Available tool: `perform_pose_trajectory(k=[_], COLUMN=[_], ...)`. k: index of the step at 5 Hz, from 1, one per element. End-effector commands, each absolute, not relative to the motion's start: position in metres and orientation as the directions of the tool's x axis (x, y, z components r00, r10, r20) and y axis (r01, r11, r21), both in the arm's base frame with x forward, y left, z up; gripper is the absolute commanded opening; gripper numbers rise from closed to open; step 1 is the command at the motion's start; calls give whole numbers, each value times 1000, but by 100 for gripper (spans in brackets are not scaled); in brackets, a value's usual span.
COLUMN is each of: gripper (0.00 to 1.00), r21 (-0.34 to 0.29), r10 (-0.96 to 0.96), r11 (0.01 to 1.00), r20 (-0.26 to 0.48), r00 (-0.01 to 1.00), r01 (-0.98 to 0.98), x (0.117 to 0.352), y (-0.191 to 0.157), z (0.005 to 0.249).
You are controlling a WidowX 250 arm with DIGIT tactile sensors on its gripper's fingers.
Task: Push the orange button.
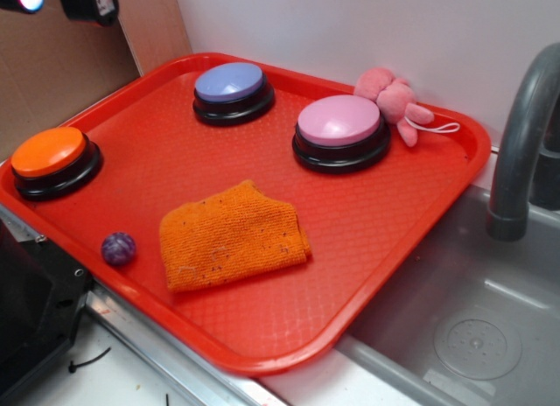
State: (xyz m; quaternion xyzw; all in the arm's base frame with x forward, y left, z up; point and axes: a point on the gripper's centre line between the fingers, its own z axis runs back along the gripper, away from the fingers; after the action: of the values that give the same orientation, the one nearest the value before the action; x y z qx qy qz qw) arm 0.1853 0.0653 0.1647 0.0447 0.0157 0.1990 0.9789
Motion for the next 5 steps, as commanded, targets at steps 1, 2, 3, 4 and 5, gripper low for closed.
perform_pose_trajectory(k=[1,2,3,4,5], gripper=[100,100,100,100,100], r21=[192,198,196,179,184], r10=[657,658,644,622,612], r11=[731,729,744,767,777], r20=[57,61,44,29,3], r00=[751,751,764,782,791], r01=[-654,-655,-639,-616,-602], x=[158,142,137,142,143], y=[121,136,154,158,152], z=[127,108,91,77,56])
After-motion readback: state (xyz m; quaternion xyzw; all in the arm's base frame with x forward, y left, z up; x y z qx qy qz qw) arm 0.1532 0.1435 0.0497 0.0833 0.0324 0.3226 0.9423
